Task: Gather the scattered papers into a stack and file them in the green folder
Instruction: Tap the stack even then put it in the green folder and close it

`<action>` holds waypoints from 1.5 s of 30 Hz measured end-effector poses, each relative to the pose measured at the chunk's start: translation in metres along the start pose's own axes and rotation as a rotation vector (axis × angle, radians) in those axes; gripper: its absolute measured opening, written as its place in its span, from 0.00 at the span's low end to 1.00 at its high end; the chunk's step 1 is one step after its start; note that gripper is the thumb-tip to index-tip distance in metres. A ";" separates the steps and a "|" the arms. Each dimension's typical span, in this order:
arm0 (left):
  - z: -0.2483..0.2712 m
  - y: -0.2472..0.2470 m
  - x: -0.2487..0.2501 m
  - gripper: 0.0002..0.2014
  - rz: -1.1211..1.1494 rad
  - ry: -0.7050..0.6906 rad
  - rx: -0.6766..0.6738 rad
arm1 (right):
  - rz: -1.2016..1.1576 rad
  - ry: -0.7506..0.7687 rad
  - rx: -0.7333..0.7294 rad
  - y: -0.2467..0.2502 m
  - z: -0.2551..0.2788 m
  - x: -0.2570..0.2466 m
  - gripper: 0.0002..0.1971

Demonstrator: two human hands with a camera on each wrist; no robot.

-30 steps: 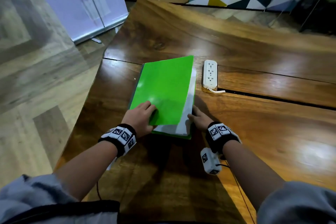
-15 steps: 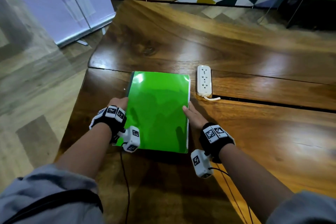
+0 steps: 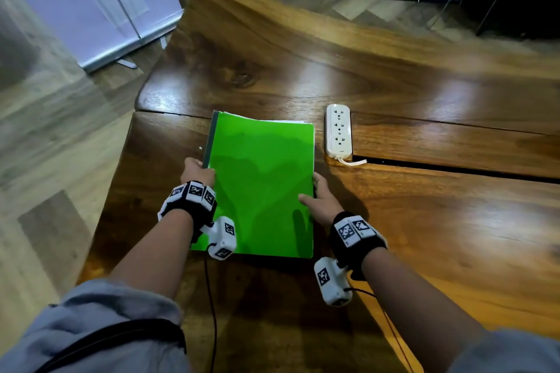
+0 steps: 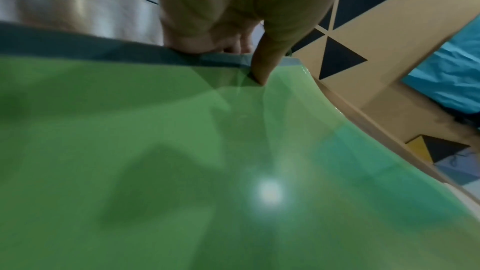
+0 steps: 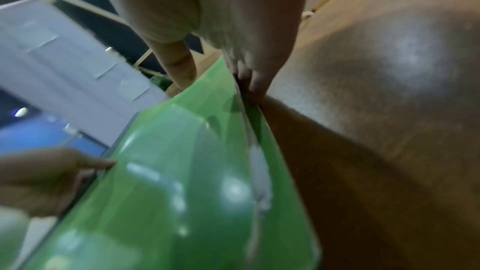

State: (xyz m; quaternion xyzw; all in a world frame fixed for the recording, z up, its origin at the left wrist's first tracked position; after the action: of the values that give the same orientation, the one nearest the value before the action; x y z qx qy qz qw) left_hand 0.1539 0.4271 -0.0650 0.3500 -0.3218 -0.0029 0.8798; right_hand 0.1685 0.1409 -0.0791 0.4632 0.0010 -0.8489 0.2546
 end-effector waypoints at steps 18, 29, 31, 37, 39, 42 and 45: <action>0.060 -0.064 0.011 0.71 -0.820 -0.430 -0.393 | 1.245 0.177 -0.093 -0.018 0.032 0.020 0.47; 0.044 -0.073 0.021 0.64 -1.139 -0.572 -0.416 | 1.252 0.125 -0.121 -0.011 0.005 0.006 0.47; 0.042 -0.073 0.027 0.63 -1.139 -0.554 -0.407 | 1.256 0.111 -0.129 -0.008 -0.001 0.002 0.47; 0.038 -0.079 0.051 0.60 -1.167 -0.554 -0.397 | 1.236 0.079 -0.123 0.002 -0.017 -0.008 0.48; 0.035 -0.080 0.055 0.60 -1.157 -0.553 -0.405 | 1.235 0.067 -0.129 0.005 -0.021 -0.012 0.47; 0.030 -0.082 0.062 0.61 -1.153 -0.547 -0.400 | 1.230 0.057 -0.130 0.009 -0.027 -0.015 0.48; 0.029 -0.082 0.064 0.62 -1.164 -0.536 -0.406 | 1.228 0.057 -0.145 0.012 -0.030 -0.014 0.49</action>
State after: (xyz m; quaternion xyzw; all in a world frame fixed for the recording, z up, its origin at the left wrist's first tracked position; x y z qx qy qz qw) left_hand 0.2062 0.3322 -0.0638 0.2810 -0.2810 -0.6241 0.6728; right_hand 0.2038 0.1434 -0.0819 0.3834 -0.2013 -0.5325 0.7273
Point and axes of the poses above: each hand's wrist, its own z-axis away from the middle knuckle, its own y-axis out of the back of the hand, x = y × z, the point moved 8 cm from there along -z, towards the middle knuckle, and after that the axes turned 2 degrees about -x, right-handed, at the moved point
